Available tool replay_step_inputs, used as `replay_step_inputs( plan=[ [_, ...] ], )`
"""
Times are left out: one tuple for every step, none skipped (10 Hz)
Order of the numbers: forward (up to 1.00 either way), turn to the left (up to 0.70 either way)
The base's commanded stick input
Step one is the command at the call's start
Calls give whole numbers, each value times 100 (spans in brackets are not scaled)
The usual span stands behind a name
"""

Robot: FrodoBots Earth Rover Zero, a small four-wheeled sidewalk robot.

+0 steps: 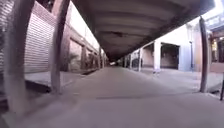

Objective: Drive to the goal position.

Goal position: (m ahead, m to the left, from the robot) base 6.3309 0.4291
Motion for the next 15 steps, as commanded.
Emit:
replay_step_inputs(
  plan=[
    [70, 0],
    [70, 0],
    [70, 0],
    [70, 0],
    [70, 0],
    [70, 0],
    [70, 0],
    [70, 0],
    [70, 0],
    [70, 0],
    [70, 0],
    [70, 0],
    [70, 0],
    [70, 0],
    [70, 0]
  ],
)
